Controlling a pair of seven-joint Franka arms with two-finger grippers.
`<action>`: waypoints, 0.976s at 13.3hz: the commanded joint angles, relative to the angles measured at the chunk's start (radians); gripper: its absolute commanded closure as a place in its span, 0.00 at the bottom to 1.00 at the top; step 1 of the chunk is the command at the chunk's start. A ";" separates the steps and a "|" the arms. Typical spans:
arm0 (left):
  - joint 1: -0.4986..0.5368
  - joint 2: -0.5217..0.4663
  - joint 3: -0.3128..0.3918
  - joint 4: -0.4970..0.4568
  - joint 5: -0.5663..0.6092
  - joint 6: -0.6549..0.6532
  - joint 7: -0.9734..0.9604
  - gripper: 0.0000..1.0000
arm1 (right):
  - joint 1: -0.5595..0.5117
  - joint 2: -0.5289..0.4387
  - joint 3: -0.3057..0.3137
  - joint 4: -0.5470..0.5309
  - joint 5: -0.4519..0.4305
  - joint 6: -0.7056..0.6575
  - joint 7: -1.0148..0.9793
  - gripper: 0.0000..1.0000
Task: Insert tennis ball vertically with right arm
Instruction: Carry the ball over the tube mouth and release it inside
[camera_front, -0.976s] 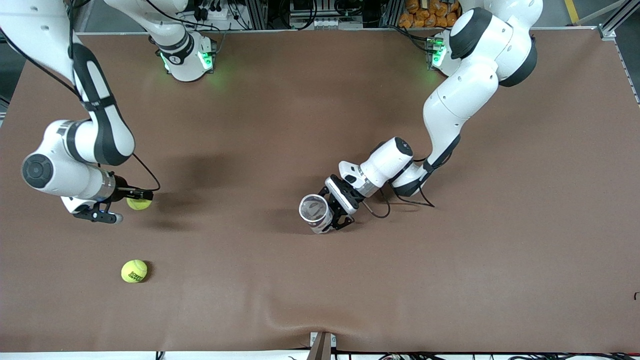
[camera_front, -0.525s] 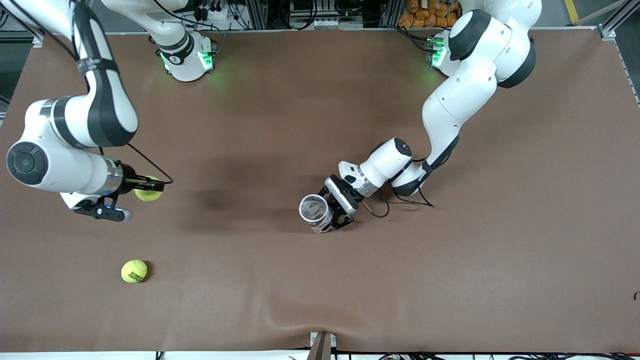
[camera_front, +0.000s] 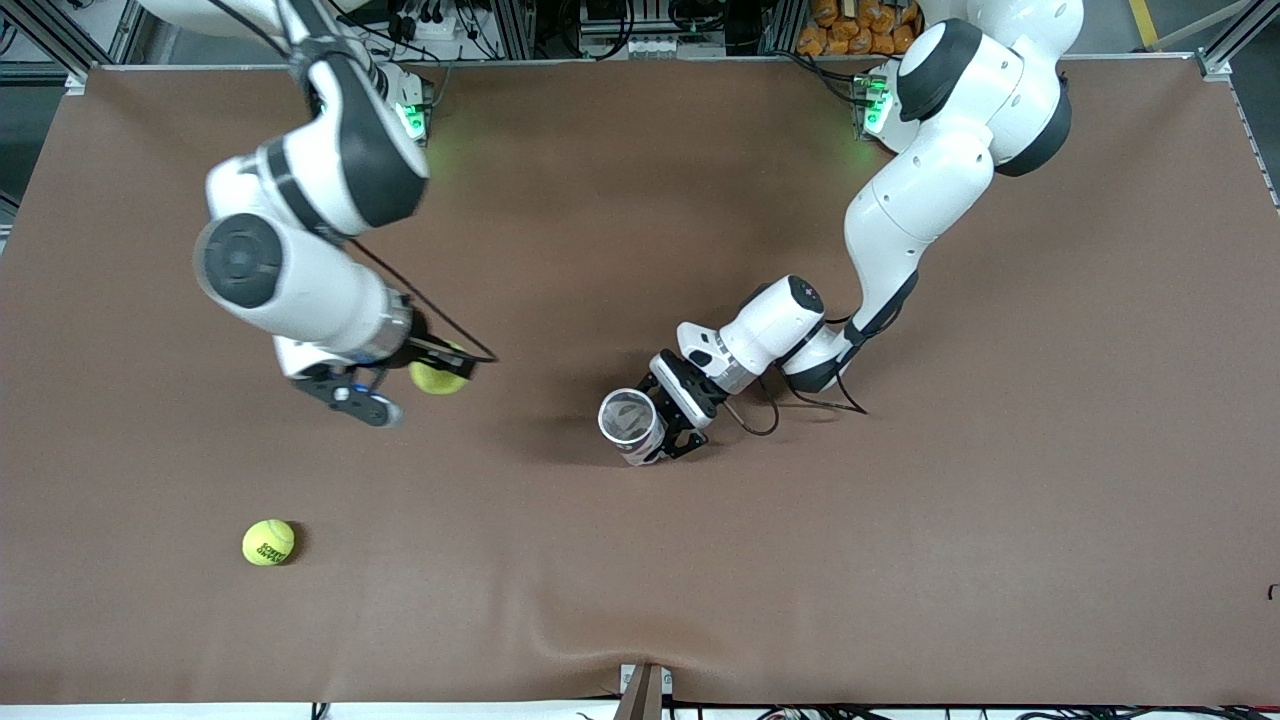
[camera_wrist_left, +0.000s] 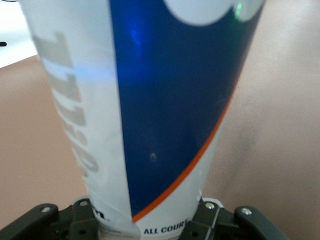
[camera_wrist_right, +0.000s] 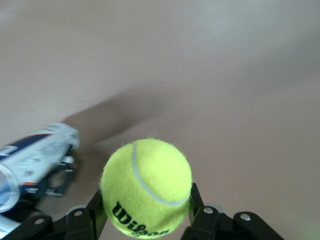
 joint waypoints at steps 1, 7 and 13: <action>-0.001 0.027 0.001 0.016 0.001 0.007 0.005 0.45 | 0.052 0.131 -0.010 0.143 0.064 0.060 0.147 0.46; 0.096 0.055 0.004 0.013 0.228 0.007 -0.006 0.46 | 0.144 0.202 -0.010 0.260 0.068 0.131 0.330 0.46; 0.090 0.050 0.000 0.024 0.228 0.007 -0.009 0.46 | 0.249 0.251 -0.010 0.292 0.068 0.292 0.505 0.46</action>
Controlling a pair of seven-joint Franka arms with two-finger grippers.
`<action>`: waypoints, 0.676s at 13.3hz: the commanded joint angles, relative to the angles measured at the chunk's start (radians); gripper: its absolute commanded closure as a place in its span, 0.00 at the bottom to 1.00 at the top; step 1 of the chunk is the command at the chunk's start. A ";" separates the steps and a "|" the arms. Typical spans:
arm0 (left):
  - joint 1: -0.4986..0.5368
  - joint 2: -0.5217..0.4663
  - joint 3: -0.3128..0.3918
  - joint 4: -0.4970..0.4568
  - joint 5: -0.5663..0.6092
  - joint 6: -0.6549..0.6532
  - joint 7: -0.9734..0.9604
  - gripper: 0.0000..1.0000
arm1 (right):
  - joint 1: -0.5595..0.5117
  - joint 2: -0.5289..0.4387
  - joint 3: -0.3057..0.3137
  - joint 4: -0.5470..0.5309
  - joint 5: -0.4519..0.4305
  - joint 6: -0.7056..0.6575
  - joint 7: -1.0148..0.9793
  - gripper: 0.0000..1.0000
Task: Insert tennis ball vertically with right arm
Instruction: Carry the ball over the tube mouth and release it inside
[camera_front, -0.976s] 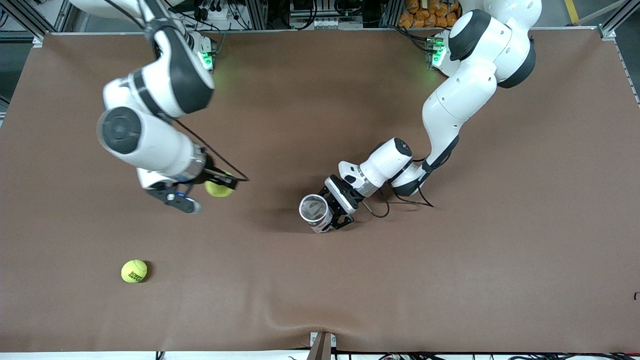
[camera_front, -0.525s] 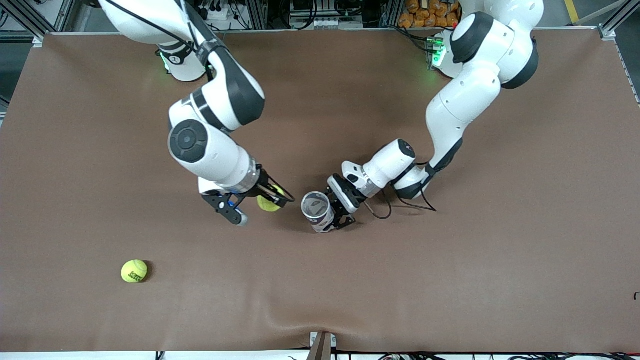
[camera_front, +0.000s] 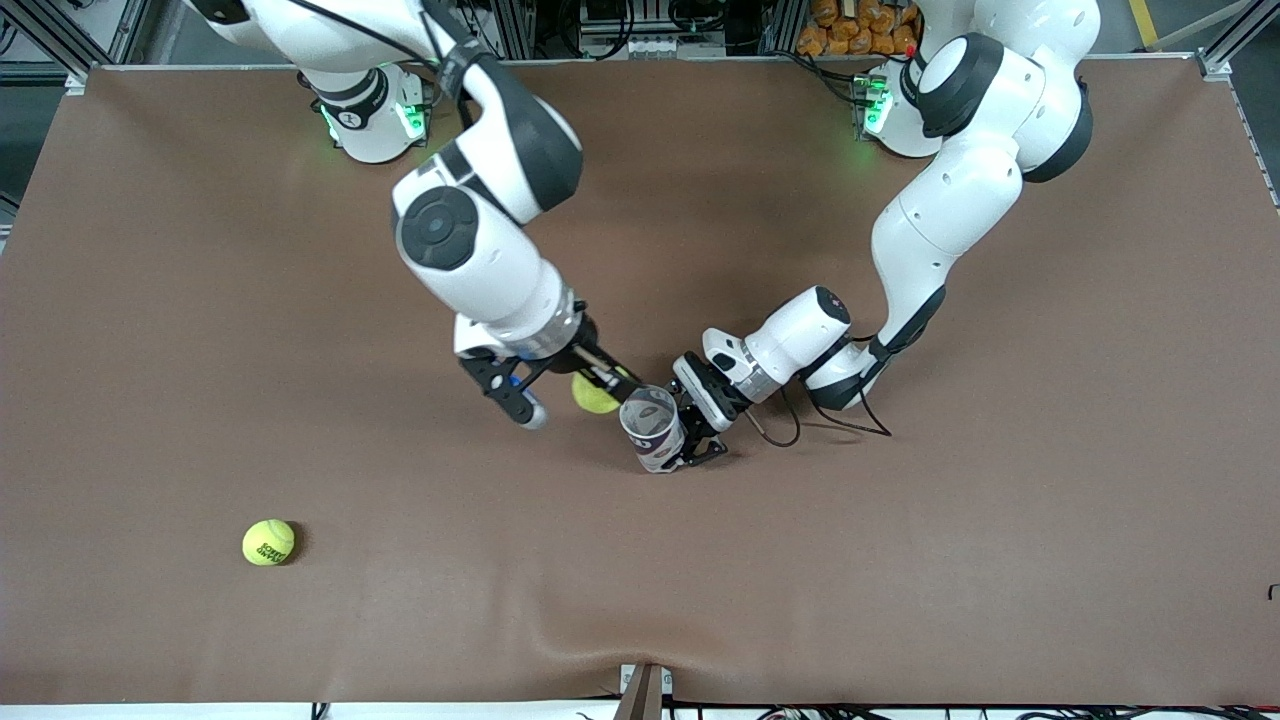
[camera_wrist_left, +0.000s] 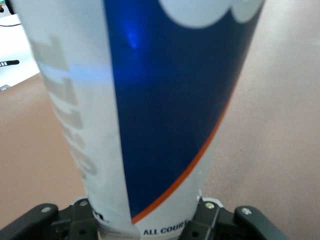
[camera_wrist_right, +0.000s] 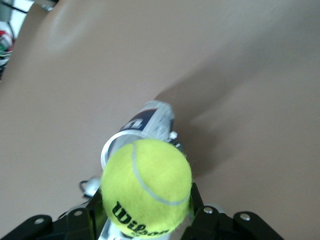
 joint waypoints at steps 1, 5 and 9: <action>-0.002 0.029 0.002 0.022 0.017 -0.021 -0.002 0.46 | 0.045 0.063 -0.012 0.047 0.010 0.067 0.049 0.46; -0.003 0.028 -0.006 0.022 0.017 -0.021 -0.004 0.46 | 0.036 0.078 -0.018 0.047 0.000 0.072 0.032 0.46; -0.002 0.028 -0.007 0.022 0.019 -0.021 -0.004 0.46 | 0.045 0.104 -0.018 0.046 0.000 0.120 0.019 0.46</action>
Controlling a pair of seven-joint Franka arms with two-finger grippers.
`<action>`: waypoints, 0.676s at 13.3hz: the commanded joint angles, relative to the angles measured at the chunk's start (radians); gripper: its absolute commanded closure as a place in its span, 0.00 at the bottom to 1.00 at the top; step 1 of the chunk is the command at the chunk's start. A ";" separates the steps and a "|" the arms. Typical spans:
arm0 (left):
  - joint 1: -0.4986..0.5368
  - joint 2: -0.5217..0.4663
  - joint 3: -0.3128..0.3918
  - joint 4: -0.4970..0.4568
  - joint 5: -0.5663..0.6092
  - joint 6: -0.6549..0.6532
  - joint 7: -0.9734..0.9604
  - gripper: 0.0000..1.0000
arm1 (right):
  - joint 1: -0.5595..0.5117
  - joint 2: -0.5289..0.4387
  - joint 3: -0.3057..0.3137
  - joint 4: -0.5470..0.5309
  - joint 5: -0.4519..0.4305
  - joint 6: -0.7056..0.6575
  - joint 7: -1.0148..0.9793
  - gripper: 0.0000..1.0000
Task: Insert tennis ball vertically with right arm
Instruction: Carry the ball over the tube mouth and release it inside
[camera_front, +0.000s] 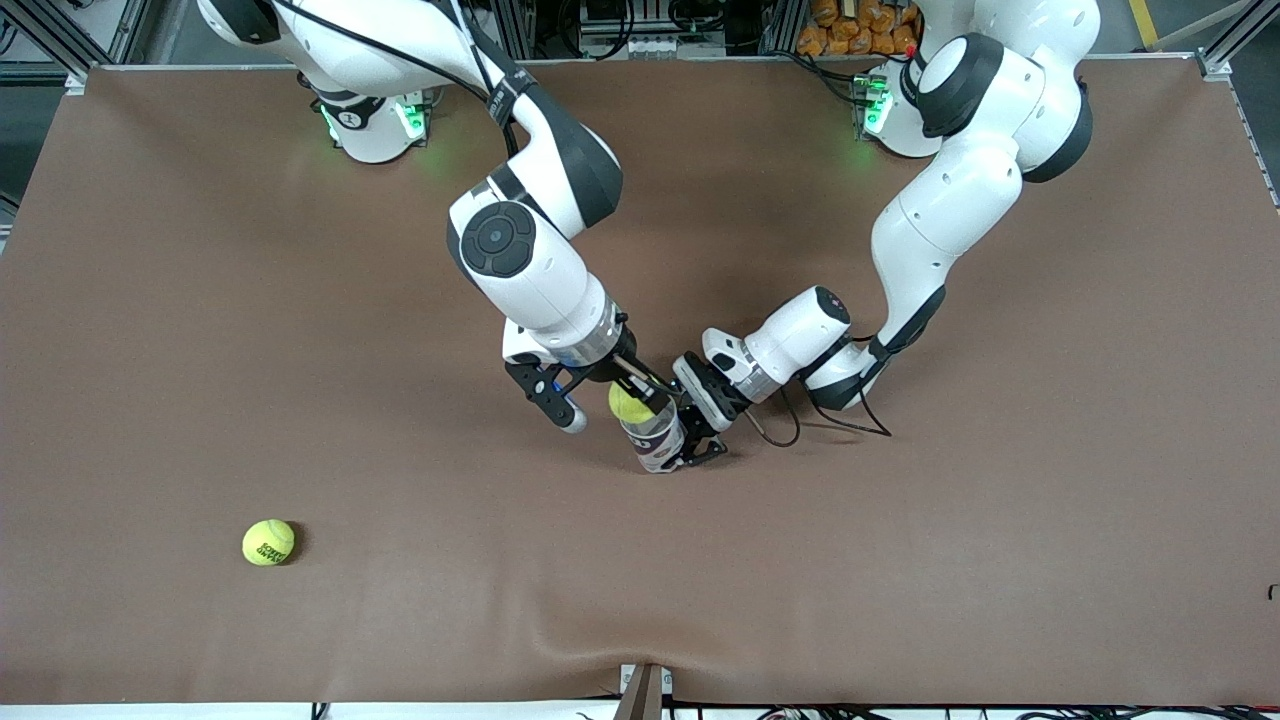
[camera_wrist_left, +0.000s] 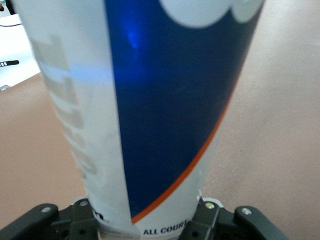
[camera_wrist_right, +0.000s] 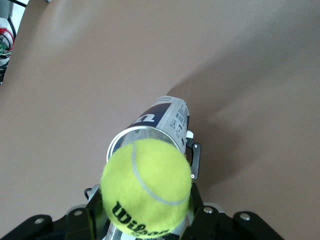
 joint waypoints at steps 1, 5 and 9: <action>-0.002 0.026 -0.007 0.021 0.019 -0.021 -0.004 0.46 | 0.010 0.041 0.004 0.038 0.001 0.033 -0.005 0.46; 0.005 0.026 -0.024 0.021 0.019 -0.021 -0.004 0.46 | 0.005 0.056 0.004 0.037 0.001 0.053 -0.010 0.31; 0.005 0.026 -0.025 0.021 0.019 -0.021 -0.004 0.46 | -0.019 0.044 0.001 0.041 0.001 0.047 -0.015 0.00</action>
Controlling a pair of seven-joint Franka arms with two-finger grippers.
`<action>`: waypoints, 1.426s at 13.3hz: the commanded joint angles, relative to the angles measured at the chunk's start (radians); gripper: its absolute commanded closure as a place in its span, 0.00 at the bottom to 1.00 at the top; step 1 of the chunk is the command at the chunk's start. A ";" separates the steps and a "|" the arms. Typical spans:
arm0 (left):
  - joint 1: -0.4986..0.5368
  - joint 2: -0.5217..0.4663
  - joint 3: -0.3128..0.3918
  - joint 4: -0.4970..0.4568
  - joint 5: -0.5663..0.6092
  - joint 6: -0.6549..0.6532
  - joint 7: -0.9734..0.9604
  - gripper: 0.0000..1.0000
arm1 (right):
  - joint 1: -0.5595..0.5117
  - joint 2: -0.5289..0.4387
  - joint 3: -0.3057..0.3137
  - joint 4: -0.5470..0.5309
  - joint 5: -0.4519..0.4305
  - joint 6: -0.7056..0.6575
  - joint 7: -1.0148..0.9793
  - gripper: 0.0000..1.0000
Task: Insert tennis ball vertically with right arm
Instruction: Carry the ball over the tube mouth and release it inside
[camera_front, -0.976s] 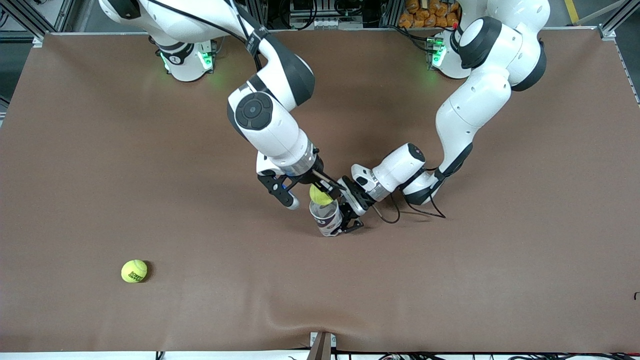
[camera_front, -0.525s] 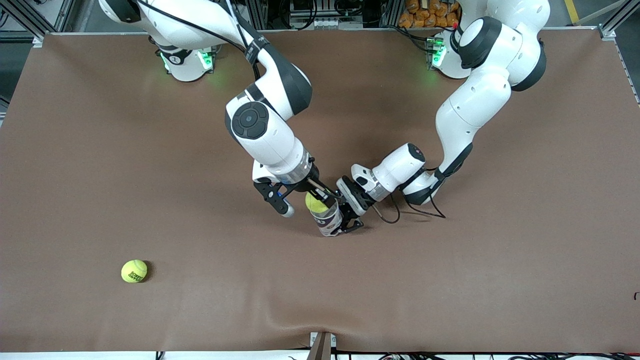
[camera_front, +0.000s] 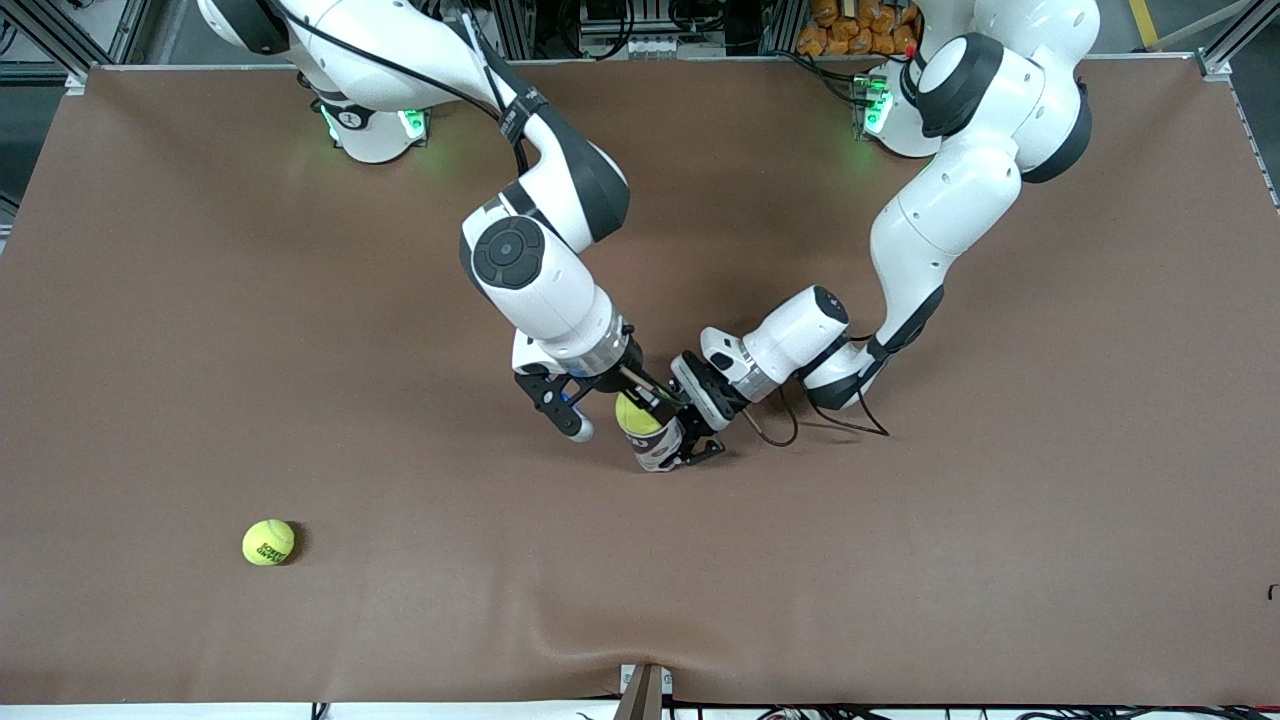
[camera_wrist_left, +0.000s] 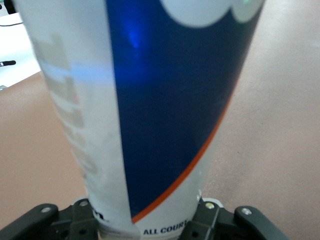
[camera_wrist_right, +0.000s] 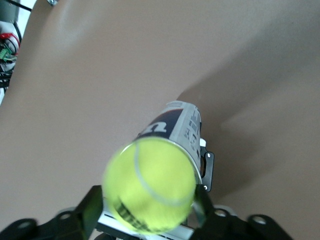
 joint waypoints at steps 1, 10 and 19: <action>0.005 0.023 -0.019 0.020 0.019 -0.015 -0.004 0.46 | -0.035 0.002 0.005 0.033 0.003 -0.016 -0.015 0.00; 0.008 0.023 -0.029 0.020 0.022 -0.015 -0.004 0.45 | -0.230 -0.078 0.003 0.031 -0.003 -0.217 -0.347 0.00; -0.004 0.032 -0.085 0.040 0.011 -0.015 -0.016 0.46 | -0.555 -0.048 -0.005 0.019 -0.175 -0.342 -1.023 0.00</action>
